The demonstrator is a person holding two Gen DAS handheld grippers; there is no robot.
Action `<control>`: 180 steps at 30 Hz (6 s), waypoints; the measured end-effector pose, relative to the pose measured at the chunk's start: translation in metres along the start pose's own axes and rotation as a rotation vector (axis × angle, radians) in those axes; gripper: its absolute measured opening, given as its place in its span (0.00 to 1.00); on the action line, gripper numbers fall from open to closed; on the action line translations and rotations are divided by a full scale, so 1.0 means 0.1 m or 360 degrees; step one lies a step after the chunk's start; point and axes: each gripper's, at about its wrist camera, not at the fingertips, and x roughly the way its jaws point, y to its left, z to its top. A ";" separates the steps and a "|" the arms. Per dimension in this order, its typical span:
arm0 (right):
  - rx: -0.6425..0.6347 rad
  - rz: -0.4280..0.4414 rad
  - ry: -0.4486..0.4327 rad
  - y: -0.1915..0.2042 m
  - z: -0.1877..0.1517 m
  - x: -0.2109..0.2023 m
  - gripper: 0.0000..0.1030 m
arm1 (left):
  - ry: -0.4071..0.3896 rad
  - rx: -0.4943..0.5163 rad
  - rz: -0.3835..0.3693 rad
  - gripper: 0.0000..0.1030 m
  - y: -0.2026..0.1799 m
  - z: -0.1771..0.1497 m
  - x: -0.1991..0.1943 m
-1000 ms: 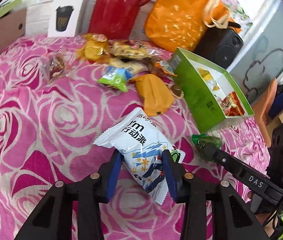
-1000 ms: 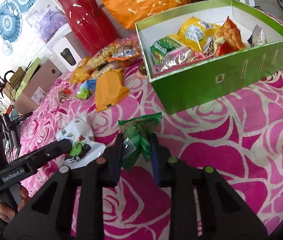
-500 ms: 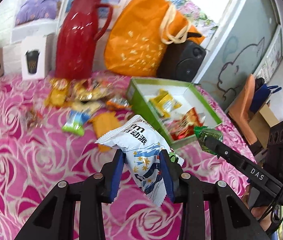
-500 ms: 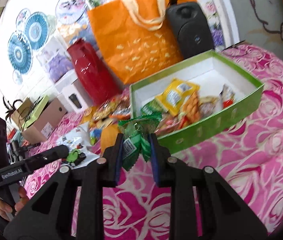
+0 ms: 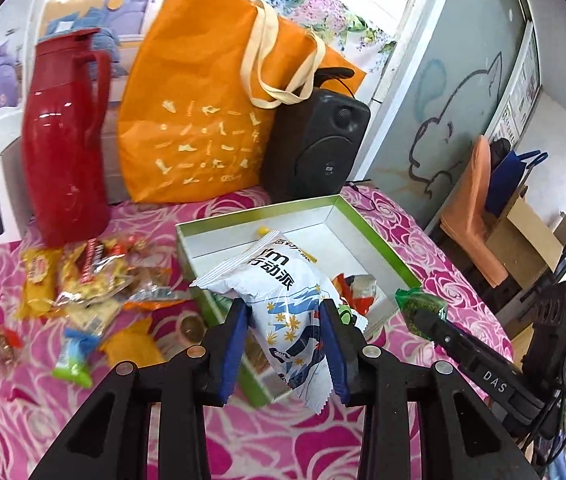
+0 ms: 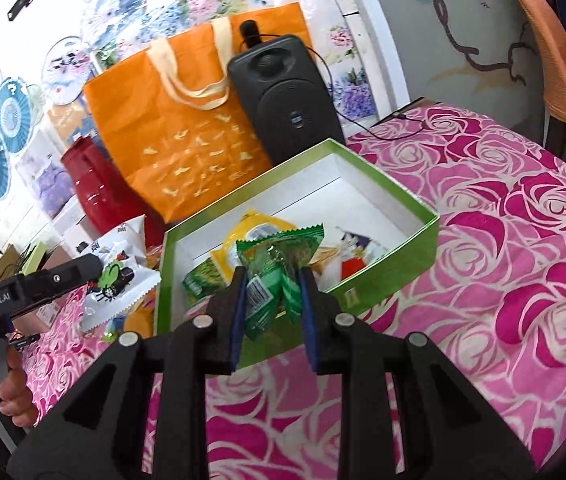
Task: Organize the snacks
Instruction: 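Carry both packets into the green box and open both tools to release them, then withdraw both open tools from the box toward the remaining snacks, then grasp the orange-yellow bag with the right tool while the left tool grasps a blue-green packet, then carry both packets into the green box and open both tools to release them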
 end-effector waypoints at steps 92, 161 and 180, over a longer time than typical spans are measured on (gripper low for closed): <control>-0.0561 0.0223 0.0569 1.82 -1.01 1.58 0.44 | 0.0129 -0.0415 0.0343 0.63 1.93 -0.71 -0.14; 0.0025 -0.0069 0.0031 -0.34 0.16 0.55 0.40 | 0.0249 0.0146 -0.0028 0.33 -0.56 0.34 1.20; -0.0056 -0.0185 -0.0023 -0.16 0.10 0.39 0.91 | 0.0158 -0.0057 0.0219 0.89 -0.15 0.27 0.94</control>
